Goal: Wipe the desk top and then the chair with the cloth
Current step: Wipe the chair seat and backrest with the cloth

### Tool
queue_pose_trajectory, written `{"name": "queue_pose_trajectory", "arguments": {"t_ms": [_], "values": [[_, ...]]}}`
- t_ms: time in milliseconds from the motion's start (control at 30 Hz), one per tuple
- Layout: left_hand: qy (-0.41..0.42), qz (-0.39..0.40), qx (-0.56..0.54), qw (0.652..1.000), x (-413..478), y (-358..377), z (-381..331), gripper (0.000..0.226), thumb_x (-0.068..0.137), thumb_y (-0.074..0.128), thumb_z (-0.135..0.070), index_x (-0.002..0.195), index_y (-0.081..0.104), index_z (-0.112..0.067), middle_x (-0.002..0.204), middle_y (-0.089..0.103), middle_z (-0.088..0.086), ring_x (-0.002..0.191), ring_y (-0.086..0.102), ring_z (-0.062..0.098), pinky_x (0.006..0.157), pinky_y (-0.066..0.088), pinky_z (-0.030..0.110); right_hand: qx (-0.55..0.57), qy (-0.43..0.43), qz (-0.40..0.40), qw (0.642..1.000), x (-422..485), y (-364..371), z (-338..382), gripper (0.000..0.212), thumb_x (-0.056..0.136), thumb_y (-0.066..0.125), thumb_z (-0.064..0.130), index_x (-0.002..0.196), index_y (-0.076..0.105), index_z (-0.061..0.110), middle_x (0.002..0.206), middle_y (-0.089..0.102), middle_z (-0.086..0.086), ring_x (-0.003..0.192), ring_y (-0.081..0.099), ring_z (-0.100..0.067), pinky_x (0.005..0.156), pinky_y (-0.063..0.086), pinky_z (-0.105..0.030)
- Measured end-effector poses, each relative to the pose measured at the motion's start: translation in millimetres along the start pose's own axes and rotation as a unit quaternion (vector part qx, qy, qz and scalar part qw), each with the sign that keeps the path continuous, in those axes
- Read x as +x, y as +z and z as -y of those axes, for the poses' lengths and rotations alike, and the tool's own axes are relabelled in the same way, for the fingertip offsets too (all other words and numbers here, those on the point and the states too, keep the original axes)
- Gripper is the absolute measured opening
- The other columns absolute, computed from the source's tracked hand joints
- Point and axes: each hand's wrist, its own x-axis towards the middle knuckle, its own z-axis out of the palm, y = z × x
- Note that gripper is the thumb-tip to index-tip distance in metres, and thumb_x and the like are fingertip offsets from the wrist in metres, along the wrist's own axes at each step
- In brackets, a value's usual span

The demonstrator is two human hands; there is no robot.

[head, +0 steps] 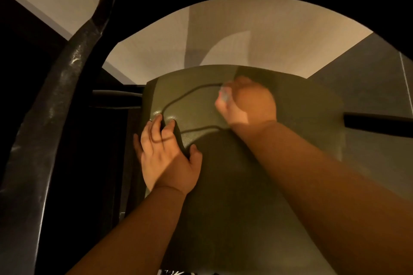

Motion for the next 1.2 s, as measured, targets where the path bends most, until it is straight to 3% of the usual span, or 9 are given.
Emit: {"name": "queue_pose_trajectory", "arguments": {"t_ms": [100,167,333,467,600,700,800,1067,1200], "values": [[0.0,0.005,0.003,1.0,0.4,-0.3,0.0,0.073,0.084,0.052,-0.049,0.147,0.044,-0.013,0.159,0.036,0.012,0.15,0.029,0.034,0.116,0.033,0.064,0.001,-0.044,-0.034,0.998,-4.5,-3.9,-20.3,0.025,0.096,0.054,0.028,0.087,0.069,0.011,0.088,0.062,-0.012,0.07,0.059,-0.034,0.06,0.046,-0.035],[0.0,0.004,0.009,1.0,-0.5,-0.6,-0.2,0.072,0.085,0.051,-0.049,0.147,0.045,-0.012,0.159,0.036,0.013,0.15,0.029,0.035,0.12,0.029,0.063,-0.03,0.032,-0.012,0.999,6.6,-15.3,-52.1,0.025,0.1,0.049,0.029,0.092,0.068,0.014,0.089,0.056,-0.007,0.07,0.051,-0.027,0.061,0.039,-0.032],[0.001,0.006,0.007,1.0,-2.4,-1.1,-0.4,0.072,0.085,0.052,-0.048,0.147,0.045,-0.012,0.16,0.036,0.013,0.151,0.029,0.036,0.121,0.027,0.062,-0.006,0.176,-0.107,0.979,-0.8,-26.2,-87.8,0.033,0.103,0.044,0.032,0.084,0.061,0.012,0.085,0.053,-0.008,0.071,0.05,-0.028,0.064,0.037,-0.035],[-0.004,0.003,-0.001,1.0,-2.8,-2.4,-2.8,0.07,0.084,0.052,-0.047,0.145,0.045,-0.012,0.16,0.035,0.012,0.15,0.028,0.036,0.121,0.027,0.062,0.026,0.088,-0.013,0.996,-44.0,-7.1,-39.9,0.017,0.092,0.061,0.027,0.084,0.071,0.016,0.084,0.066,-0.012,0.068,0.062,-0.036,0.059,0.05,-0.035],[-0.004,-0.001,-0.002,1.0,-4.1,-2.8,-4.0,0.07,0.084,0.052,-0.045,0.144,0.045,-0.011,0.159,0.033,0.012,0.148,0.029,0.037,0.115,0.035,0.064,0.046,0.002,-0.032,0.998,-80.8,-1.6,-41.1,0.013,0.084,0.07,0.027,0.079,0.073,0.015,0.077,0.064,-0.012,0.059,0.062,-0.036,0.05,0.048,-0.032],[0.0,-0.002,0.003,1.0,-3.6,-2.9,-4.0,0.07,0.085,0.05,-0.045,0.144,0.045,-0.009,0.159,0.033,0.013,0.147,0.03,0.038,0.115,0.035,0.064,-0.001,0.141,-0.068,0.988,-68.3,-14.4,-92.5,0.028,0.097,0.051,0.034,0.092,0.073,0.017,0.094,0.066,-0.015,0.075,0.064,-0.039,0.062,0.049,-0.037],[0.007,-0.014,0.002,1.0,-3.9,-2.2,-3.6,0.069,0.085,0.051,-0.044,0.144,0.046,-0.008,0.158,0.034,0.014,0.146,0.031,0.039,0.115,0.035,0.063,0.026,0.301,-0.136,0.943,-68.8,-26.7,-124.4,0.033,0.1,0.044,0.037,0.082,0.063,0.017,0.099,0.066,-0.017,0.081,0.063,-0.039,0.07,0.048,-0.037],[0.011,-0.009,0.008,1.0,-4.0,-2.1,-2.4,0.07,0.086,0.05,-0.046,0.145,0.044,-0.008,0.158,0.032,0.015,0.146,0.03,0.039,0.115,0.033,0.066,0.05,0.145,-0.114,0.982,-109.4,3.7,-64.9,0.033,0.088,0.049,0.039,0.083,0.072,0.017,0.083,0.065,-0.01,0.066,0.063,-0.038,0.051,0.05,-0.035],[0.012,-0.014,-0.003,1.0,-4.5,-2.4,-2.7,0.071,0.085,0.05,-0.045,0.145,0.043,-0.007,0.158,0.033,0.016,0.146,0.03,0.041,0.115,0.033,0.066,0.056,0.316,-0.171,0.931,-126.9,-10.7,-114.7,0.03,0.096,0.052,0.036,0.095,0.074,0.016,0.101,0.066,-0.017,0.086,0.064,-0.041,0.068,0.046,-0.036]]}}
